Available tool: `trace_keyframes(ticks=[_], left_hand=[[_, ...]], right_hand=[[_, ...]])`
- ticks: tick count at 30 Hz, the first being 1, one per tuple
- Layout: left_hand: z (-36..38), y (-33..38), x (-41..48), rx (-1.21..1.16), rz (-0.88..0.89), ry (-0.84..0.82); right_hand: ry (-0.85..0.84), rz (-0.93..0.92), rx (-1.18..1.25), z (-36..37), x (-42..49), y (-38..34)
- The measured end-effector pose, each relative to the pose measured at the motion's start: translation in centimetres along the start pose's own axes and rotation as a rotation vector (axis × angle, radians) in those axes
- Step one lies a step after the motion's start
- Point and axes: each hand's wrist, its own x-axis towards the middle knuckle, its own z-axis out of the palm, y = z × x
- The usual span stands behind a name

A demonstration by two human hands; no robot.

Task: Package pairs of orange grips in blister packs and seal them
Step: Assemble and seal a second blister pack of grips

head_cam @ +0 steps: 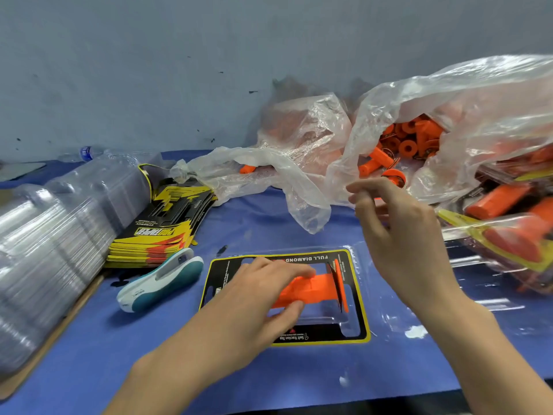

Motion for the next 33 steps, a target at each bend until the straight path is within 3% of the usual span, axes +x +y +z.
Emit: trace_keyframes(ticks=[11,22,27,33], left_hand=[[1.4,0.5,0.2,0.15,0.039,-0.065],[2.4,-0.1,0.2,0.152,0.052,-0.093],[1.7,-0.1,0.3,0.09,0.032,-0.023],[-0.2,-1.6,0.9,0.01,-0.11,0.199]], right_hand=[[-0.246,0.006,-0.264,1.1,-0.7,1.7],[-0.322,-0.002,-0.342,1.4,-0.7,1.7],[-0.338,-0.004,-0.356,1.5,-0.5,1.6],[-0.406,-0.003,-0.336,1.7,1.5,0.8]])
